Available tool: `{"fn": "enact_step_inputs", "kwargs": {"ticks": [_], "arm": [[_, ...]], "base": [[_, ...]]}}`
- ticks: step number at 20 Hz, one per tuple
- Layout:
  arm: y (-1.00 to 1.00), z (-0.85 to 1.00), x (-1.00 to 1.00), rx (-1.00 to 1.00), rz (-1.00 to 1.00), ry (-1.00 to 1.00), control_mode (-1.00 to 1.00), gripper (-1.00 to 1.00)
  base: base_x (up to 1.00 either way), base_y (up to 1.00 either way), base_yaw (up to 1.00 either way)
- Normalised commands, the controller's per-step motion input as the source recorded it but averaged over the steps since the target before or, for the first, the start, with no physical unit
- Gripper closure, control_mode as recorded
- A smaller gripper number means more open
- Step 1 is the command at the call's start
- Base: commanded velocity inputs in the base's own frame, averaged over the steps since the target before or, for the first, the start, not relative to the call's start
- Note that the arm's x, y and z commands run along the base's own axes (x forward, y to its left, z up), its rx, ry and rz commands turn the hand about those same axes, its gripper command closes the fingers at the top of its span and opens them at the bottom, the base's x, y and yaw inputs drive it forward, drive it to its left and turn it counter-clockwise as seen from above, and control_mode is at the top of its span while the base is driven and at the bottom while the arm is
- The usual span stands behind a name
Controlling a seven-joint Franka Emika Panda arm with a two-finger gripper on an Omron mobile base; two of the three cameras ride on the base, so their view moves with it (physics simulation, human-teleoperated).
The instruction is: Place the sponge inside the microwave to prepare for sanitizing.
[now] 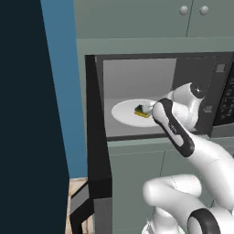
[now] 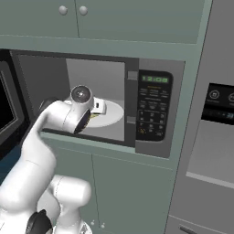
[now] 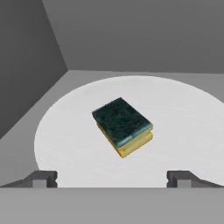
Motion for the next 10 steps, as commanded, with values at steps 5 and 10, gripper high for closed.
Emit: {"fn": "enact_step_inputs", "kwargs": {"ticks": [5, 10], "arm": [[-0.02, 0.39, -0.56, 0.02, -0.07, -0.02, -1.00, -1.00], [-0.05, 0.42, -0.58, 0.00, -0.13, 0.00, -1.00, -1.00]], "base": [[0.00, 0.00, 0.00], [0.00, 0.00, 0.00]]}}
